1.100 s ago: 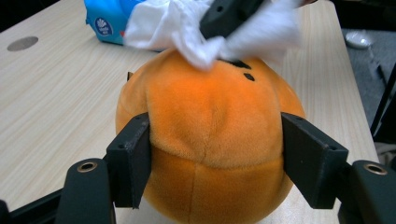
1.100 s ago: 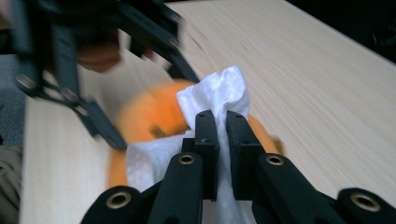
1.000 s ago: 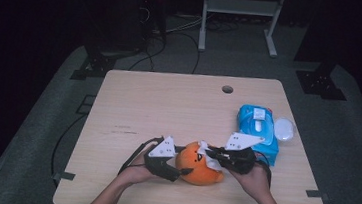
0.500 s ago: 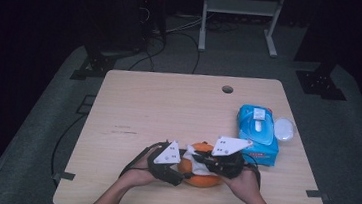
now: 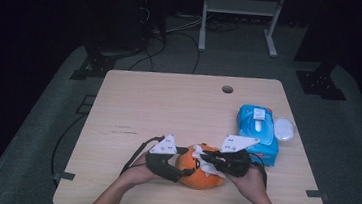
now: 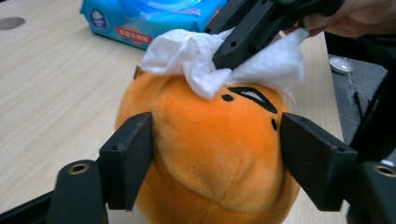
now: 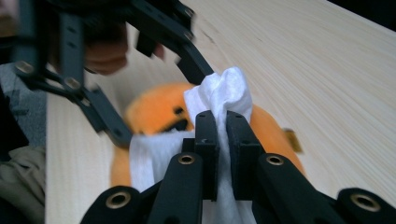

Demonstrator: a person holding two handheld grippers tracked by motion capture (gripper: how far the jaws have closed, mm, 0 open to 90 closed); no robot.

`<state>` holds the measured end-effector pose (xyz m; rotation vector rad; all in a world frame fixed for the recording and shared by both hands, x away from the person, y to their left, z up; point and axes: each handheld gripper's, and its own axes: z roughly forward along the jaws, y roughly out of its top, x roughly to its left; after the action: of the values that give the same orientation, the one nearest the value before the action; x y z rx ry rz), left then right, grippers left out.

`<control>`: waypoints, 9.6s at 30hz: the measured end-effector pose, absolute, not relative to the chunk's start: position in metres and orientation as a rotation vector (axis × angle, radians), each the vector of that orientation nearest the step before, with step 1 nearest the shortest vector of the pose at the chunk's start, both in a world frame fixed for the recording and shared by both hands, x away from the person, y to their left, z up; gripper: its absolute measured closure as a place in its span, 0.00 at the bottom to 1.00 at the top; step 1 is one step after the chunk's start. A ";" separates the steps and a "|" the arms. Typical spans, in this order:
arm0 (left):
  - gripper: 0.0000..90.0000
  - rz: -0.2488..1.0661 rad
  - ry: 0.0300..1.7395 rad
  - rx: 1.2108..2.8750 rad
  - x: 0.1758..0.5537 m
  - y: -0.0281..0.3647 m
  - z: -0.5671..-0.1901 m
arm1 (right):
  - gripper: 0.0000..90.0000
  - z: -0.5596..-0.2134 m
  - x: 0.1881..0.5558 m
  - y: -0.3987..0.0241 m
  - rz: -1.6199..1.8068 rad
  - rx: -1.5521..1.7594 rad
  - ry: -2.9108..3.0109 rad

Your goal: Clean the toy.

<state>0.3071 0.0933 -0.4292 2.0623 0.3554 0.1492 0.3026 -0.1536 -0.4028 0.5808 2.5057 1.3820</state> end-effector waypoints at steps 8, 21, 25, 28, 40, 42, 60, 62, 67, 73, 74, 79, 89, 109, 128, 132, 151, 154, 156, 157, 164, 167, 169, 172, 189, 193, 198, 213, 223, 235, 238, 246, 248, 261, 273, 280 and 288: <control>0.37 0.222 0.306 2.094 0.302 0.092 -0.431 | 0.93 -0.399 0.292 -0.132 1.382 0.473 2.530; 0.25 0.167 0.373 2.066 0.311 0.102 -0.426 | 0.93 -0.413 0.308 -0.171 1.342 0.657 2.486; 0.28 0.169 0.360 2.044 0.309 0.100 -0.423 | 0.93 -0.409 0.303 -0.163 1.373 0.632 2.486; 0.36 0.167 0.349 2.055 0.309 0.101 -0.427 | 0.93 -0.406 0.294 -0.149 1.390 0.564 2.499; 0.41 0.162 0.364 2.085 0.314 0.114 -0.436 | 0.93 -0.415 0.305 -0.172 1.370 0.659 2.499; 0.33 0.151 0.365 2.078 0.314 0.113 -0.430 | 0.93 -0.415 0.304 -0.172 1.370 0.658 2.498; 0.48 0.134 0.383 2.041 0.319 0.113 -0.437 | 0.93 -0.422 0.317 -0.177 1.370 0.710 2.484; 0.48 0.137 0.384 2.043 0.319 0.113 -0.437 | 0.93 -0.420 0.315 -0.176 1.378 0.705 2.477; 0.48 0.138 0.395 2.034 0.320 0.114 -0.439 | 0.93 -0.409 0.299 -0.159 1.443 0.582 2.496; 0.48 0.134 0.394 2.037 0.319 0.116 -0.439 | 0.93 -0.414 0.303 -0.159 1.415 0.598 2.514; 0.48 0.134 0.395 2.037 0.319 0.115 -0.439 | 0.93 -0.419 0.309 -0.167 1.400 0.646 2.508; 0.48 0.125 0.388 2.035 0.319 0.115 -0.440 | 0.93 -0.427 0.319 -0.182 1.324 0.751 2.490; 0.48 0.121 0.355 2.044 0.316 0.108 -0.441 | 0.93 -0.416 0.308 -0.164 1.413 0.650 2.491; 0.28 0.071 0.286 2.038 0.308 0.102 -0.431 | 0.93 -0.419 0.303 -0.154 1.383 0.628 2.513; 0.38 -0.003 0.401 2.035 0.319 0.113 -0.435 | 0.93 -0.416 0.296 -0.165 1.419 0.608 2.532; 0.43 0.130 0.299 2.010 0.314 0.109 -0.426 | 0.93 -0.409 0.297 -0.170 1.495 0.634 2.496; 0.10 0.020 0.354 2.128 0.315 0.100 -0.442 | 0.92 -0.413 0.294 -0.159 1.410 0.578 2.532; 0.27 0.080 0.336 2.110 0.315 0.102 -0.435 | 0.92 -0.411 0.294 -0.159 1.398 0.579 2.514; 0.31 0.105 0.323 2.096 0.314 0.103 -0.434 | 0.92 -0.409 0.294 -0.160 1.407 0.585 2.506; 0.36 0.156 0.291 2.069 0.312 0.102 -0.431 | 0.92 -0.405 0.294 -0.163 1.433 0.591 2.483; 0.34 0.342 0.200 2.034 0.305 0.092 -0.425 | 0.93 -0.392 0.287 -0.152 1.502 0.531 2.437; 0.19 0.231 0.279 2.040 0.311 0.093 -0.434 | 0.93 -0.400 0.288 -0.145 1.441 0.523 2.476; 0.13 0.178 0.346 2.003 0.316 0.099 -0.431 | 0.93 -0.407 0.292 -0.146 1.424 0.537 2.490; 0.25 0.138 0.404 1.989 0.320 0.104 -0.433 | 0.93 -0.406 0.296 -0.152 1.425 0.570 2.475; 0.40 0.278 0.218 2.061 0.303 0.094 -0.429 | 0.93 -0.397 0.292 -0.147 1.425 0.525 2.438; 0.39 0.258 0.230 2.060 0.305 0.097 -0.431 | 0.93 -0.399 0.301 -0.167 1.414 0.607 2.409; 0.22 0.150 0.305 2.017 0.313 0.100 -0.431 | 0.93 -0.405 0.300 -0.170 1.408 0.627 2.427; 0.40 0.228 0.215 2.062 0.301 0.092 -0.428 | 0.93 -0.394 0.282 -0.136 1.437 0.465 2.450; 0.36 0.170 0.262 2.047 0.310 0.101 -0.432 | 0.93 -0.403 0.300 -0.173 1.432 0.629 2.427; 0.37 0.183 0.281 2.042 0.310 0.102 -0.432 | 0.93 -0.402 0.288 -0.147 1.404 0.502 2.467; 0.37 0.180 0.300 2.041 0.312 0.104 -0.433 | 0.93 -0.403 0.294 -0.160 1.403 0.550 2.454; 0.37 0.172 0.313 2.040 0.313 0.105 -0.435 | 0.93 -0.406 0.298 -0.183 1.396 0.645 2.424; 0.37 0.171 0.314 2.041 0.313 0.104 -0.436 | 0.93 -0.405 0.297 -0.181 1.396 0.636 2.420; 0.38 0.149 0.308 2.046 0.312 0.107 -0.437 | 0.93 -0.403 0.294 -0.170 1.379 0.591 2.426; 0.38 0.134 0.329 2.049 0.314 0.113 -0.440 | 0.93 -0.402 0.298 -0.191 1.427 0.691 2.374; 0.38 0.130 0.328 2.050 0.315 0.114 -0.440 | 0.93 -0.400 0.294 -0.181 1.450 0.650 2.388; 0.37 0.135 0.283 2.056 0.307 0.102 -0.436 | 0.93 -0.399 0.299 -0.186 1.489 0.679 2.385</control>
<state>0.3074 0.1020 -0.4357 2.0562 0.2831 0.1355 0.2985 -0.1856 -0.3990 0.6789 2.3847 1.4890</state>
